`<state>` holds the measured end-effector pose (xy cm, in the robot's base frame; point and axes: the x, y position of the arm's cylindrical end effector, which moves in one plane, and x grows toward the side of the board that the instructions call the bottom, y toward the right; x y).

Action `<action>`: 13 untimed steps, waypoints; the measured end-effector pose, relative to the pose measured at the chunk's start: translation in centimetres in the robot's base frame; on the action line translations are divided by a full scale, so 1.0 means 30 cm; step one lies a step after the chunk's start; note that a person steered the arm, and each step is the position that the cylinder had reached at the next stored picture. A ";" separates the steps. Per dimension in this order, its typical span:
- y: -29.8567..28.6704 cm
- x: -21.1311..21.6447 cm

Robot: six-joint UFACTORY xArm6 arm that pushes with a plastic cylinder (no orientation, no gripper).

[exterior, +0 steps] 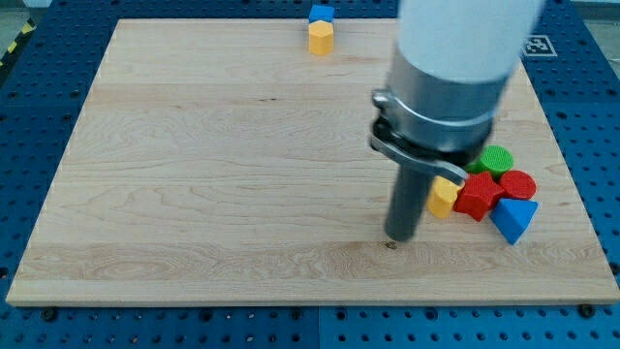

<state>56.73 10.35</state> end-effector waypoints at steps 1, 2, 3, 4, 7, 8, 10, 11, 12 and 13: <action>0.203 0.072; 0.436 0.068; 0.484 0.032; 0.436 -0.017; 0.404 -0.176; 0.361 -0.226; 0.331 -0.390; 0.328 -0.496; 0.327 -0.587; 0.328 -0.665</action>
<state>36.77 20.19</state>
